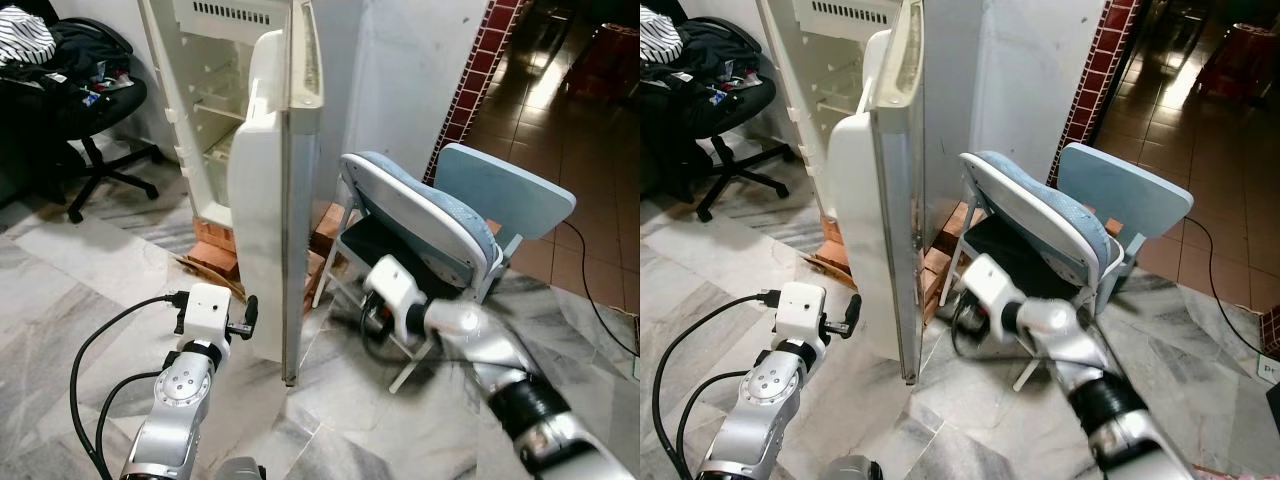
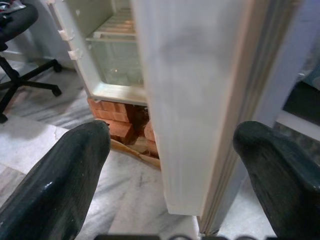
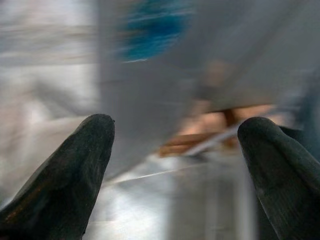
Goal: Restocking fridge
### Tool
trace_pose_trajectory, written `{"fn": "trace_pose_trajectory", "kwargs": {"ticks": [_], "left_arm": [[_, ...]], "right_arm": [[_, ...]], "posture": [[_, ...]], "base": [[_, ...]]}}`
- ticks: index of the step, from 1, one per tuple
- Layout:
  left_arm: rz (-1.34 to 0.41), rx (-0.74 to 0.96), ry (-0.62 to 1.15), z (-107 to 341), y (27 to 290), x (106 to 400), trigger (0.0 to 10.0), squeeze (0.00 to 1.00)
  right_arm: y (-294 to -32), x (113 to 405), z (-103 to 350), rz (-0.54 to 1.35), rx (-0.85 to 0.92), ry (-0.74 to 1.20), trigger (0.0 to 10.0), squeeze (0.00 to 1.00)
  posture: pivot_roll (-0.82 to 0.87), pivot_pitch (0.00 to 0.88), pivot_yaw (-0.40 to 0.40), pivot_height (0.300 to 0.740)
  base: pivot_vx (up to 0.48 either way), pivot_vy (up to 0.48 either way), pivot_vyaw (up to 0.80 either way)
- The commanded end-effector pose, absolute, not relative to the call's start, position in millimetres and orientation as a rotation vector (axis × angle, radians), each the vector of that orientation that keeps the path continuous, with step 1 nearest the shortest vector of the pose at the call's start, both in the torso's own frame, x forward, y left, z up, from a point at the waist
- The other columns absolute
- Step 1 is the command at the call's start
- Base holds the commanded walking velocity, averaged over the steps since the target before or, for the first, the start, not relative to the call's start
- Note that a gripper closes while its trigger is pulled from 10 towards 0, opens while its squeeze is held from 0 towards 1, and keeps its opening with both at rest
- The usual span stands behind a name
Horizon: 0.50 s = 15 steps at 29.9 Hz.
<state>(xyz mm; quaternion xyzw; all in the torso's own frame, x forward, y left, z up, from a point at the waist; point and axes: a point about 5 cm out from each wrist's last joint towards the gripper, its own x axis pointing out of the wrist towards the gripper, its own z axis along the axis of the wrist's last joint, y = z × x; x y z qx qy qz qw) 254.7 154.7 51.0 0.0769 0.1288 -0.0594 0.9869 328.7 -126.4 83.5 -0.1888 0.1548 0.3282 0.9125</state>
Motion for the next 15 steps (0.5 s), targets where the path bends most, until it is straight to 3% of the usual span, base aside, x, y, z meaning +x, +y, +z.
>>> {"fn": "trace_pose_trajectory", "kwargs": {"ticks": [1,4,6,7,8,10,15], "left_arm": [[-0.131,0.169,0.267,51,154,255,10.0,0.0],[-0.131,0.17,0.269,51,154,254,10.0,0.0],[-0.131,0.17,0.272,49,154,253,10.0,0.0],[-0.131,0.17,0.272,49,154,253,10.0,0.0],[-0.13,0.17,0.274,49,155,252,10.0,0.0],[-0.132,0.17,0.276,48,155,252,10.0,0.0],[-0.135,0.171,0.28,48,154,252,10.0,0.0]], "right_arm": [[-135,348,106,0.492,-0.371,0.23,10.0,0.0],[-128,353,117,0.477,-0.296,0.179,10.0,0.0],[-99,356,132,0.551,-0.09,0.074,10.0,0.0],[-99,356,132,0.551,-0.09,0.074,10.0,0.0],[-81,353,143,0.602,0.094,0.035,10.0,0.0],[-52,336,168,0.778,0.309,-0.062,10.0,0.0],[-23,301,199,1.028,0.475,-0.158,10.0,0.0]], "posture": [[0.08,0.0,-0.033,0.74],[0.08,0.0,-0.035,0.74],[0.08,0.0,-0.037,0.74],[0.08,0.0,-0.037,0.74],[0.08,0.0,-0.037,0.74],[0.08,0.0,-0.038,0.74],[0.08,0.0,-0.034,0.74]], "base": [[0.0,0.0,0.0],[0.0,0.0,0.0],[0.0,0.0,0.0],[0.0,0.0,0.0],[0.0,0.0,0.0],[0.0,0.0,0.0],[0.0,0.0,0.0]]}}
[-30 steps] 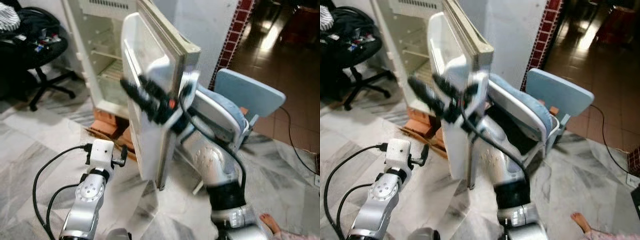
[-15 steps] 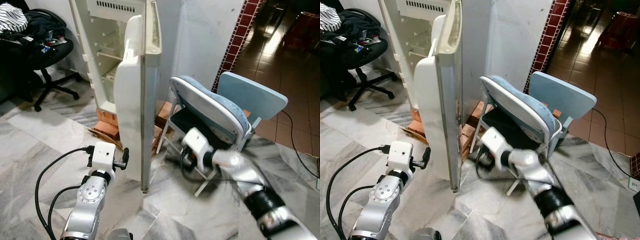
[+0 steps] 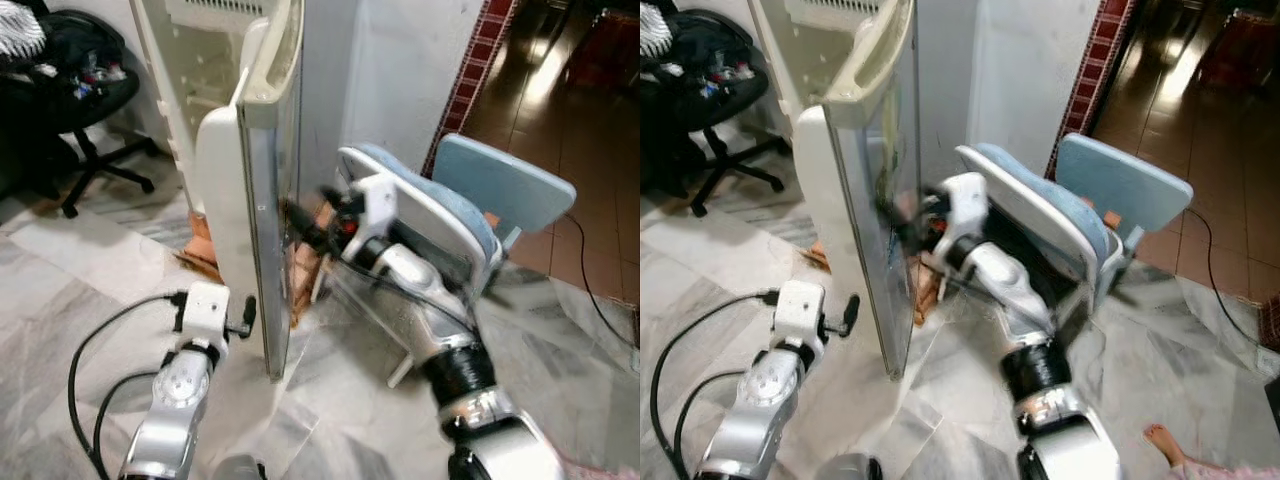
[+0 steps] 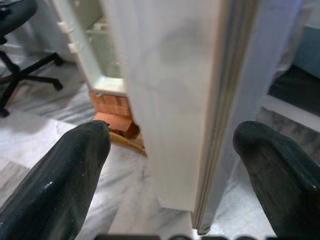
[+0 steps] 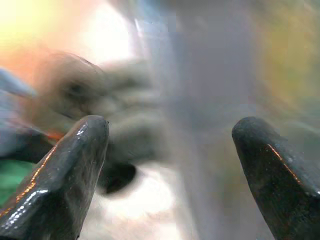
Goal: Restocking fridge
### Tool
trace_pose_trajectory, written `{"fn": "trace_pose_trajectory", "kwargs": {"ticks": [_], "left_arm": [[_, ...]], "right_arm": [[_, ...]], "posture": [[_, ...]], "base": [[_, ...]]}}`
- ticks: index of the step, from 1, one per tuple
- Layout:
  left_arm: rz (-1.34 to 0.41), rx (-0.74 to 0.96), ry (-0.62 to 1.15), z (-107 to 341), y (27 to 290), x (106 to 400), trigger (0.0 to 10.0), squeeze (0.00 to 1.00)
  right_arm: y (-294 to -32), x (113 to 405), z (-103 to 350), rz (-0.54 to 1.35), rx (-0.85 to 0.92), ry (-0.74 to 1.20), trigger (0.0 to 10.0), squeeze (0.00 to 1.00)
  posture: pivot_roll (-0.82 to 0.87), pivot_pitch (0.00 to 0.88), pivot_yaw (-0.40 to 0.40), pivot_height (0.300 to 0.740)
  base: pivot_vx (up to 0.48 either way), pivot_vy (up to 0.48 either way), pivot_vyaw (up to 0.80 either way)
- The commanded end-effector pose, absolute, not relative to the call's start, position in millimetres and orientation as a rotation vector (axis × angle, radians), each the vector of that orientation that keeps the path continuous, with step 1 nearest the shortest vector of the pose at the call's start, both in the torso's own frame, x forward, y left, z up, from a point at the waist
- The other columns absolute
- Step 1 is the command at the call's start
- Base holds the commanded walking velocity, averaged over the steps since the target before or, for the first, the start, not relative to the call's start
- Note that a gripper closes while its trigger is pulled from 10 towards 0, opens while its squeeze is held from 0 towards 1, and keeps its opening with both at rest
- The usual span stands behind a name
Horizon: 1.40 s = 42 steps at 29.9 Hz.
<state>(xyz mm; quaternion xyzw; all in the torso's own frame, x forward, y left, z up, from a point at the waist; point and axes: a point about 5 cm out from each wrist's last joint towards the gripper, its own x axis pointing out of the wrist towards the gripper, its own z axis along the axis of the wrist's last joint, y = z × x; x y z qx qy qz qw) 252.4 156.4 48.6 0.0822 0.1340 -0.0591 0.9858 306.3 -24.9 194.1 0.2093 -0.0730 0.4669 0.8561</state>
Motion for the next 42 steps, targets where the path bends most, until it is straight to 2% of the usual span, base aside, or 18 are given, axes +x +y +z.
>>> {"fn": "trace_pose_trajectory", "kwargs": {"ticks": [1,3,5,12,14,18,21,23,25,28,29,30,32,35,36,37,39,42], "left_arm": [[-0.135,0.171,0.28,48,154,252,10.0,0.0],[-0.141,0.172,0.282,47,153,253,10.0,0.0],[-0.143,0.172,0.284,46,152,253,10.0,0.0],[-0.118,0.185,0.264,50,157,259,10.0,0.0],[-0.099,0.189,0.269,50,166,260,10.0,0.0],[-0.101,0.222,0.298,43,179,252,10.0,0.0],[-0.082,0.259,0.347,33,196,244,10.0,0.0],[-0.072,0.27,0.358,31,201,243,10.0,0.0],[-0.06,0.276,0.354,33,205,244,10.0,0.0],[-0.057,0.268,0.336,35,201,246,10.0,0.0],[-0.057,0.268,0.336,35,201,246,10.0,0.0],[-0.059,0.263,0.327,36,197,247,10.0,0.0],[-0.064,0.258,0.321,36,193,247,10.0,0.0],[-0.075,0.252,0.316,36,189,246,10.0,0.0],[-0.08,0.25,0.316,34,187,246,10.0,0.0],[-0.08,0.25,0.316,34,187,246,10.0,0.0],[-0.092,0.241,0.311,34,184,247,10.0,0.0],[-0.093,0.235,0.305,35,183,249,10.0,0.0]], "right_arm": [[-23,301,199,1.028,0.475,-0.158,10.0,0.0],[-19,288,198,1.107,0.473,-0.162,10.0,0.0],[-22,290,187,1.077,0.422,-0.131,10.0,0.0],[-61,310,141,0.729,0.222,-0.005,10.0,0.0],[-77,320,124,0.557,0.137,0.073,10.0,0.0],[-85,336,118,0.402,0.086,0.116,10.0,0.0],[-77,348,122,0.351,0.086,0.137,10.0,0.0],[-71,352,126,0.354,0.083,0.128,10.0,0.0],[-44,356,145,0.439,0.143,0.078,10.0,0.0],[-5,345,183,0.661,0.355,-0.035,10.0,0.0],[-5,345,183,0.661,0.355,-0.035,10.0,0.0],[13,328,204,0.837,0.486,-0.094,10.0,0.0],[25,306,220,1.02,0.558,-0.149,10.0,0.0],[29,288,222,1.138,0.571,-0.156,10.0,0.0],[26,296,208,1.069,0.493,-0.135,10.0,0.0],[26,296,208,1.069,0.493,-0.135,10.0,0.0],[10,314,186,0.916,0.404,-0.087,10.0,0.0],[-3,322,175,0.846,0.323,-0.081,10.0,0.0]], "posture": [[0.08,0.0,-0.034,0.74],[0.07,0.0,-0.033,0.74],[0.07,0.0,-0.034,0.74],[0.06,0.0,-0.04,0.74],[0.06,0.0,-0.037,0.74],[0.06,0.0,-0.032,0.74],[0.07,0.0,-0.035,0.74],[0.07,0.0,-0.036,0.74],[0.09,0.0,-0.041,0.74],[0.1,0.0,-0.05,0.74],[0.1,0.0,-0.05,0.74],[0.1,0.0,-0.052,0.74],[0.1,0.0,-0.057,0.74],[0.1,0.0,-0.056,0.74],[0.09,0.0,-0.054,0.74],[0.09,0.0,-0.054,0.74],[0.09,0.0,-0.052,0.74],[0.08,0.0,-0.051,0.74]], "base": [[0.0,0.0,0.0],[0.0,0.0,0.0],[0.0,0.0,0.0],[0.0,0.0,0.0],[0.0,0.0,0.0],[0.0,0.0,0.0],[0.0,0.0,0.0],[0.0,0.0,0.0],[0.0,0.0,0.0],[0.0,0.0,0.0],[0.0,0.0,0.0],[0.0,0.0,0.0],[0.0,0.0,0.0],[0.0,0.0,0.0],[0.0,0.0,0.0],[0.0,0.0,0.0],[0.0,0.0,0.0],[0.0,0.0,0.0]]}}
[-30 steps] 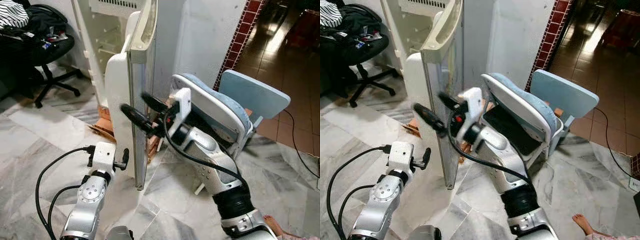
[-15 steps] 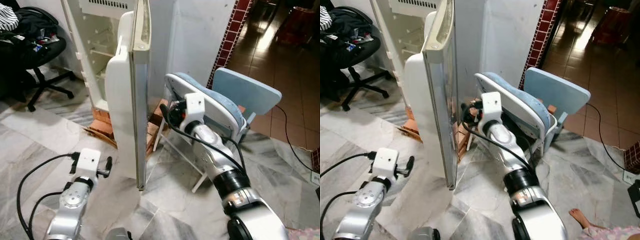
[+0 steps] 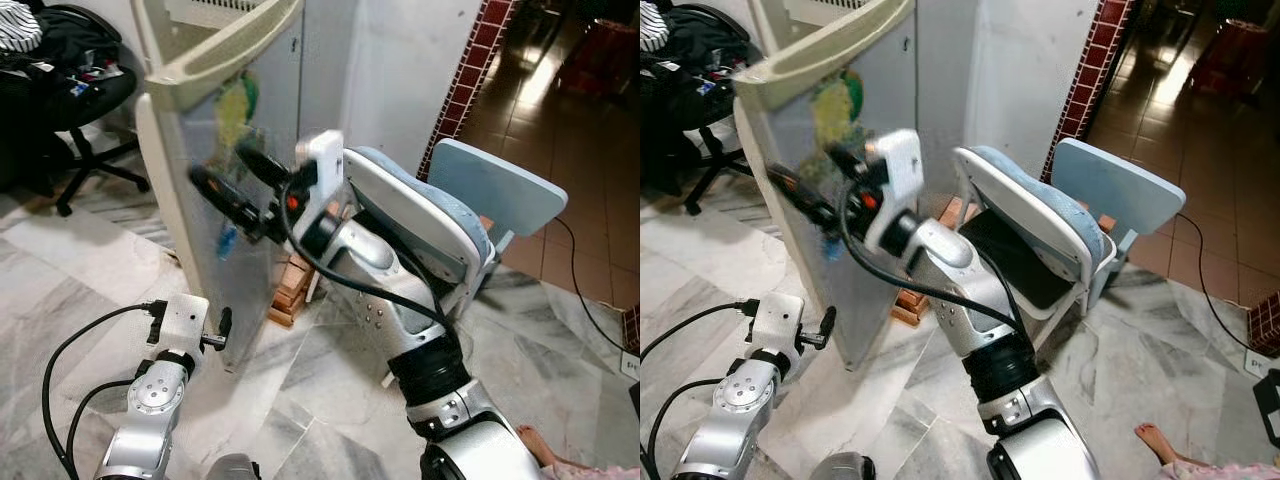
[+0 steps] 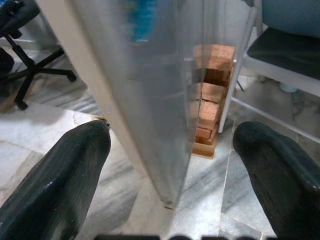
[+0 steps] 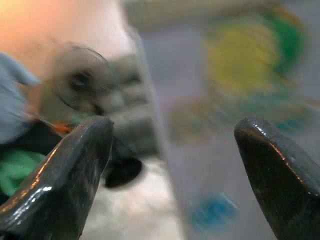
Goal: Restocking fridge
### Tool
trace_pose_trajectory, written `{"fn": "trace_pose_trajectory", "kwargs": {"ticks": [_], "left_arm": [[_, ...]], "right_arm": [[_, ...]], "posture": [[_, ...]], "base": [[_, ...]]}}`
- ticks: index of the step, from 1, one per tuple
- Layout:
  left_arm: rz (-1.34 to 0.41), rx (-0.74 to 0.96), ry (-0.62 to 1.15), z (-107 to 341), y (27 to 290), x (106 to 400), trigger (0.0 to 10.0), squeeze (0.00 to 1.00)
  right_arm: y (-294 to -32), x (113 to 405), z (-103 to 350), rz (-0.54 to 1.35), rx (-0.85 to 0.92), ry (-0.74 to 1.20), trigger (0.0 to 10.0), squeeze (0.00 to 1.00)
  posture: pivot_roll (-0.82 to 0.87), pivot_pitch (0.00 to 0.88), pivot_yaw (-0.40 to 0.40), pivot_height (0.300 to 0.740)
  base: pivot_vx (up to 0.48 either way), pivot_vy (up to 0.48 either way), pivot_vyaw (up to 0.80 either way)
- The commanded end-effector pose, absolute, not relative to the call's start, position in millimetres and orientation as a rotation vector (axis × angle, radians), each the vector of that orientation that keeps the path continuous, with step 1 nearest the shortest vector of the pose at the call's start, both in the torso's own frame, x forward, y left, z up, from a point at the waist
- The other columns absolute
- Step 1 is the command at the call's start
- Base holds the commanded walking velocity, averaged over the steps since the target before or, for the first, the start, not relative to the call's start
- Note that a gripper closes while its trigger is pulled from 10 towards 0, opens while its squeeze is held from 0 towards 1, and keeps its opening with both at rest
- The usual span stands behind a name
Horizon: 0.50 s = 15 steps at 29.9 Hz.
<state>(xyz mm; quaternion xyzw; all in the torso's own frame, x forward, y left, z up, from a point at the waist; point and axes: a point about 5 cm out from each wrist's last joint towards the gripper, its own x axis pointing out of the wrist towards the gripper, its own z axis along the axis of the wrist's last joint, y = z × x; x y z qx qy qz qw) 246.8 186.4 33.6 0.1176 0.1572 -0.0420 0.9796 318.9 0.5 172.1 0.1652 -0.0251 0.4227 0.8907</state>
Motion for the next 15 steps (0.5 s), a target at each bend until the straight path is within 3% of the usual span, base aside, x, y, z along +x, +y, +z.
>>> {"fn": "trace_pose_trajectory", "kwargs": {"ticks": [1,6,15], "left_arm": [[-0.088,0.224,0.298,37,183,251,10.0,0.0],[-0.069,0.208,0.263,46,190,258,10.0,0.0],[-0.062,0.271,0.155,75,205,263,10.0,0.0]], "right_arm": [[-19,327,166,0.793,0.294,-0.065,10.0,0.0],[-90,328,133,0.5,0.195,0.017,10.0,0.0],[-158,314,106,0.153,0.044,0.042,10.0,0.0]], "posture": [[0.08,0.0,-0.051,0.74],[0.07,0.0,-0.053,0.74],[0.05,0.0,-0.041,0.74]], "base": [[0.0,0.0,0.0],[0.0,0.282,0.0],[0.0,0.48,0.0]]}}
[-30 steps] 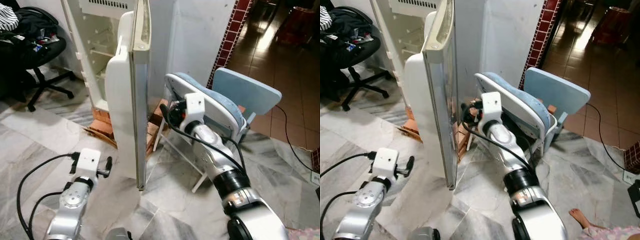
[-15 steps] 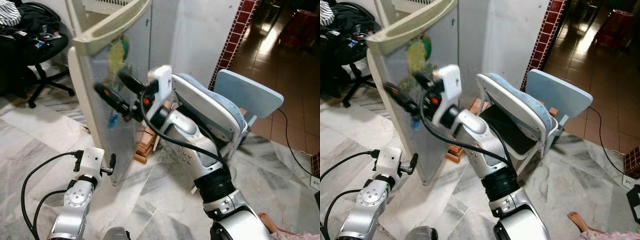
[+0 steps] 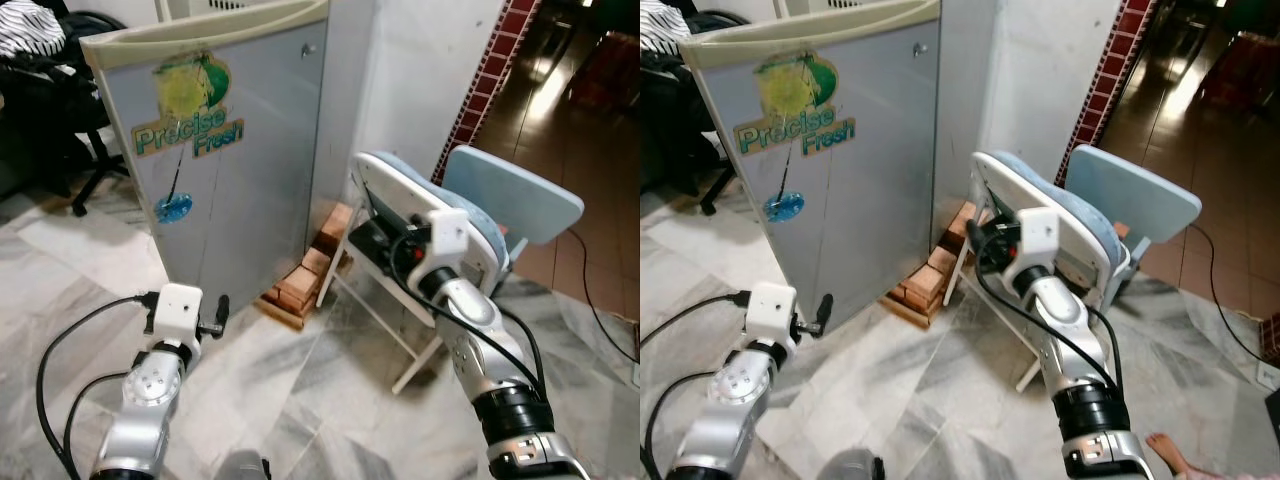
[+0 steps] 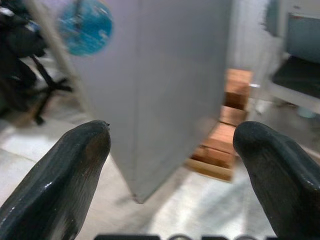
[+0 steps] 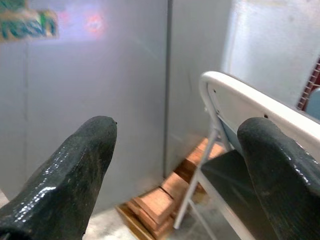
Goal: Restocking fridge
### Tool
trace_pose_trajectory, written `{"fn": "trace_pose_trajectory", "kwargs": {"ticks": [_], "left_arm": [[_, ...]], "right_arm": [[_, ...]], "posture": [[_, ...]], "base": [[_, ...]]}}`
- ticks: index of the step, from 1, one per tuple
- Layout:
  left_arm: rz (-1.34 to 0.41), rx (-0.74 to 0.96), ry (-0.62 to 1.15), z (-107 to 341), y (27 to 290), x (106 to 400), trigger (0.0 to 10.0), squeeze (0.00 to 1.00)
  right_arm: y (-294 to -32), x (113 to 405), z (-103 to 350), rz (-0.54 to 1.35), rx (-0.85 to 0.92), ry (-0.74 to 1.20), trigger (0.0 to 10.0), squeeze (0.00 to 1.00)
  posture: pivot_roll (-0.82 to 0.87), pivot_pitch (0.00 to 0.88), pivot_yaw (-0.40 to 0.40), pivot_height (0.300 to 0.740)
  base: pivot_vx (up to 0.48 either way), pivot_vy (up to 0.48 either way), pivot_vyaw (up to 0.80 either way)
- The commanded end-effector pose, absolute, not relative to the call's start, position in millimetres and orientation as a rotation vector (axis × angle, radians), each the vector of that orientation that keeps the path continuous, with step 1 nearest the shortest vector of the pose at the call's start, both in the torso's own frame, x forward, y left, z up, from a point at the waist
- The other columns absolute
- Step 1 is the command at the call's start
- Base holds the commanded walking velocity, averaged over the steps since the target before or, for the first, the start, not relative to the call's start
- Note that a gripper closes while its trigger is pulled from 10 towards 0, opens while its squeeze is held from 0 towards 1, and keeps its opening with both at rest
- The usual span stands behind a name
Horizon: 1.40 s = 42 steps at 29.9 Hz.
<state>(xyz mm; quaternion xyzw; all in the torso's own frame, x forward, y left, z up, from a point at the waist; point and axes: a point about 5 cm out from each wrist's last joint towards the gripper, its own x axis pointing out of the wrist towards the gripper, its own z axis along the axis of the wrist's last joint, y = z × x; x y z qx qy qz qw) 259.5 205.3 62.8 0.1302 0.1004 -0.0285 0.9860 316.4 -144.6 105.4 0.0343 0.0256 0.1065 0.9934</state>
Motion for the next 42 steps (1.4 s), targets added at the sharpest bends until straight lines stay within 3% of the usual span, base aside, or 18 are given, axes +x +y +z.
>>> {"fn": "trace_pose_trajectory", "kwargs": {"ticks": [1,8,13,15,18,26,42], "left_arm": [[-0.062,0.268,0.147,78,206,264,10.0,0.0],[-0.099,0.241,0.044,106,190,268,10.0,0.0],[-0.059,0.233,0.061,89,186,258,10.0,0.0],[-0.012,0.209,0.062,80,185,256,10.0,0.0],[0.022,0.164,0.072,77,184,258,10.0,0.0],[-0.017,0.16,0.052,80,177,266,10.0,0.0],[0.023,0.13,0.061,79,186,270,10.0,0.0]], "right_arm": [[-160,313,106,0.14,0.033,0.045,10.0,0.0],[-189,299,99,0.023,-0.013,0.074,10.0,0.0],[-190,294,102,0.025,-0.026,0.039,10.0,0.0],[-191,293,93,-0.082,0.084,0.071,10.0,0.0],[-187,291,89,-0.096,0.124,0.069,10.0,0.0],[-168,277,81,0.015,-0.015,0.066,10.0,0.0],[-186,270,70,-0.074,0.056,0.074,10.0,0.0]], "posture": [[0.05,0.0,-0.041,0.74],[0.03,0.0,-0.024,0.74],[0.02,0.0,-0.032,0.74],[0.02,0.0,-0.036,0.74],[0.02,0.0,-0.033,0.74],[-0.01,0.0,-0.013,0.74],[-0.01,0.0,-0.011,0.74]], "base": [[0.0,0.48,0.0],[0.0,0.48,0.0],[0.0,0.48,0.0],[0.0,0.48,0.0],[0.0,0.48,0.0],[0.0,0.48,0.0],[0.0,0.48,-0.15]]}}
